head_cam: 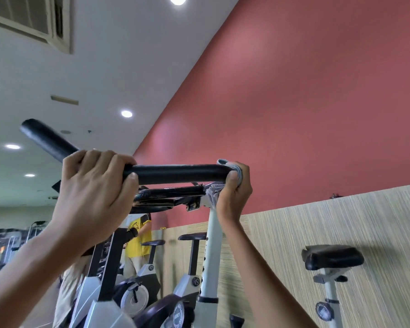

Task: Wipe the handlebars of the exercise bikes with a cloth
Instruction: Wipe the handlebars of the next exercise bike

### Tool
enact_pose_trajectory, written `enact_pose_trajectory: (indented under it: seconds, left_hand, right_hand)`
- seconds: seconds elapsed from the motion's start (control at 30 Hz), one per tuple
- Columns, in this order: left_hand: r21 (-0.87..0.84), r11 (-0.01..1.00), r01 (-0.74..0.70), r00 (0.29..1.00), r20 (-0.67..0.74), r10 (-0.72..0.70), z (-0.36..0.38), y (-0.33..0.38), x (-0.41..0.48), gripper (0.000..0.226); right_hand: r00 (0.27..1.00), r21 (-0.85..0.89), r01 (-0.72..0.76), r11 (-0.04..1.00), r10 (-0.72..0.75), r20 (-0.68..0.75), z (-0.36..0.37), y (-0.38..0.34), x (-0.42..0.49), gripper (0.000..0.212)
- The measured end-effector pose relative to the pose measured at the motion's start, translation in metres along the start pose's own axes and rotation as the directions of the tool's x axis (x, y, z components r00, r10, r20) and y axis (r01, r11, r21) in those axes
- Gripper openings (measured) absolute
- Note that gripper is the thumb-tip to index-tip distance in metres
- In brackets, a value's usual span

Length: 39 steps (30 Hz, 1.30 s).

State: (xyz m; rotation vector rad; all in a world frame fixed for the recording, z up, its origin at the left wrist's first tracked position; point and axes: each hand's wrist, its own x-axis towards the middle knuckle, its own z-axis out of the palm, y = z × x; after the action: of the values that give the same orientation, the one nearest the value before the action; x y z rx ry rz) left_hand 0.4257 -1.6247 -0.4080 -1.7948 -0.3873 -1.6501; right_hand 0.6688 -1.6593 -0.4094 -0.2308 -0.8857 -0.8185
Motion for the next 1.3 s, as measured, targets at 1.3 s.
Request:
enact_pose_trajectory:
  seconds: [1.3]
  left_hand:
    - [0.057,0.994,0.091,0.995,-0.033,-0.090,0.010,0.031,0.001,0.035]
  right_hand:
    - [0.754,-0.465,0.623,0.629,-0.641,0.143,0.012,-0.006,0.014,0.064]
